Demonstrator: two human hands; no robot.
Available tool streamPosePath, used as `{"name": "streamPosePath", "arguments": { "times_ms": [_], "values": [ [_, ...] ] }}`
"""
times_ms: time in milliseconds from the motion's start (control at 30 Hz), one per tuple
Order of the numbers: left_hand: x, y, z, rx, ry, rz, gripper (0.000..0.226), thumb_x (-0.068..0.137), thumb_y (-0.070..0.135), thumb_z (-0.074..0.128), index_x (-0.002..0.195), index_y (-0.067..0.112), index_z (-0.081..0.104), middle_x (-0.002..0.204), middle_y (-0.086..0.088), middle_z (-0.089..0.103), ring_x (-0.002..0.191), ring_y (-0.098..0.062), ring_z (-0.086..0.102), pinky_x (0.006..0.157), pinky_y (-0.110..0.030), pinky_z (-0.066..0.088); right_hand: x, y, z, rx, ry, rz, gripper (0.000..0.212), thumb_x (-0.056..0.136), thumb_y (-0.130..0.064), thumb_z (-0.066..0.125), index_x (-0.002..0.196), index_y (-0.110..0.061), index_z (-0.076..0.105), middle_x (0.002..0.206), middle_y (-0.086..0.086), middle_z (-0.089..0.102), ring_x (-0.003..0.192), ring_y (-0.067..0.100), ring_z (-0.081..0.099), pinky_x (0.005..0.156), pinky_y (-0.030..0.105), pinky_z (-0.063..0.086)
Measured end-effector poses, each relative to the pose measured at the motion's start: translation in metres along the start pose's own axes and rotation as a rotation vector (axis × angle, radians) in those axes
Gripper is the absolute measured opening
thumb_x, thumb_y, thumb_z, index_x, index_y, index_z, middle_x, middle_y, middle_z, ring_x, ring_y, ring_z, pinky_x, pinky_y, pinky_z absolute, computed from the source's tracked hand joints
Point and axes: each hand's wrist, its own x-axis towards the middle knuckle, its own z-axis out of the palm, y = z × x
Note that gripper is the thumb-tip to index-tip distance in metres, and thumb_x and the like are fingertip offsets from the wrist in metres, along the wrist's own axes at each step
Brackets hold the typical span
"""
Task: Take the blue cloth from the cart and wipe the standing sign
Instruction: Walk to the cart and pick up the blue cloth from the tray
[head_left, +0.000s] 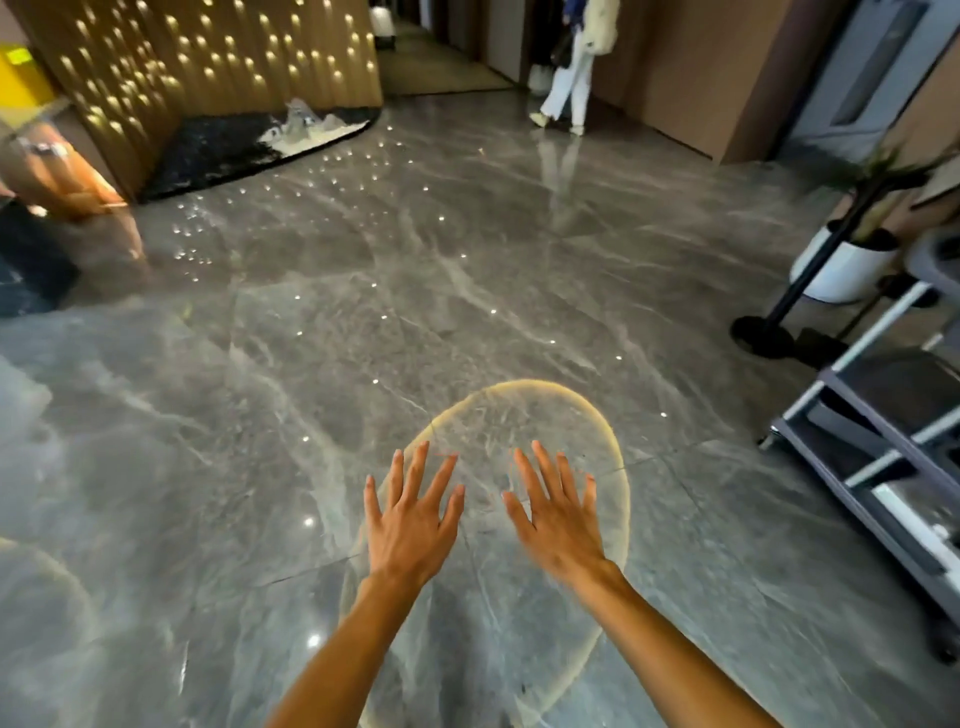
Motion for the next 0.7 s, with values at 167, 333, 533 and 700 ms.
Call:
{"name": "streamPosePath", "arguments": {
  "times_ms": [167, 333, 533, 700],
  "values": [
    [0.003, 0.061, 0.013, 0.009, -0.029, 0.096, 0.058, 0.095, 0.066, 0.002, 0.152, 0.052, -0.005, 0.166, 0.015, -0.012, 0.154, -0.016, -0.013, 0.123, -0.056, -0.003, -0.022, 0.059, -0.015, 0.016, 0.062, 0.099, 0.067, 0.097, -0.071, 0.003, 0.155, -0.046, -0.019, 0.164, -0.017, -0.029, 0.152, 0.015, -0.027, 0.121, 0.057, -0.017],
    [0.005, 0.117, 0.026, 0.043, -0.062, 0.233, 0.057, 0.102, 0.060, 0.017, 0.152, 0.049, -0.008, 0.167, 0.012, -0.013, 0.155, -0.019, -0.010, 0.123, -0.057, 0.000, -0.049, 0.111, -0.026, 0.014, 0.123, 0.240, 0.066, 0.098, -0.070, 0.005, 0.152, -0.048, -0.025, 0.160, -0.019, -0.035, 0.152, 0.016, -0.026, 0.122, 0.057, -0.016],
    [0.016, 0.181, 0.043, 0.058, -0.087, 0.385, 0.055, 0.102, 0.059, 0.023, 0.155, 0.052, 0.009, 0.168, 0.013, -0.004, 0.155, -0.018, -0.002, 0.122, -0.055, 0.005, -0.080, 0.154, -0.046, 0.012, 0.177, 0.424, 0.066, 0.100, -0.067, 0.011, 0.155, -0.044, -0.017, 0.166, -0.015, -0.022, 0.156, 0.018, -0.018, 0.124, 0.056, -0.012],
    [0.035, 0.232, 0.060, 0.005, -0.148, 0.527, 0.053, 0.101, 0.061, 0.021, 0.153, 0.056, 0.010, 0.167, 0.017, -0.008, 0.155, -0.016, -0.005, 0.123, -0.054, 0.001, -0.094, 0.184, -0.061, 0.029, 0.207, 0.554, 0.065, 0.101, -0.065, 0.012, 0.157, -0.043, -0.014, 0.166, -0.015, -0.023, 0.155, 0.016, -0.020, 0.124, 0.056, -0.012]
  ]
}}
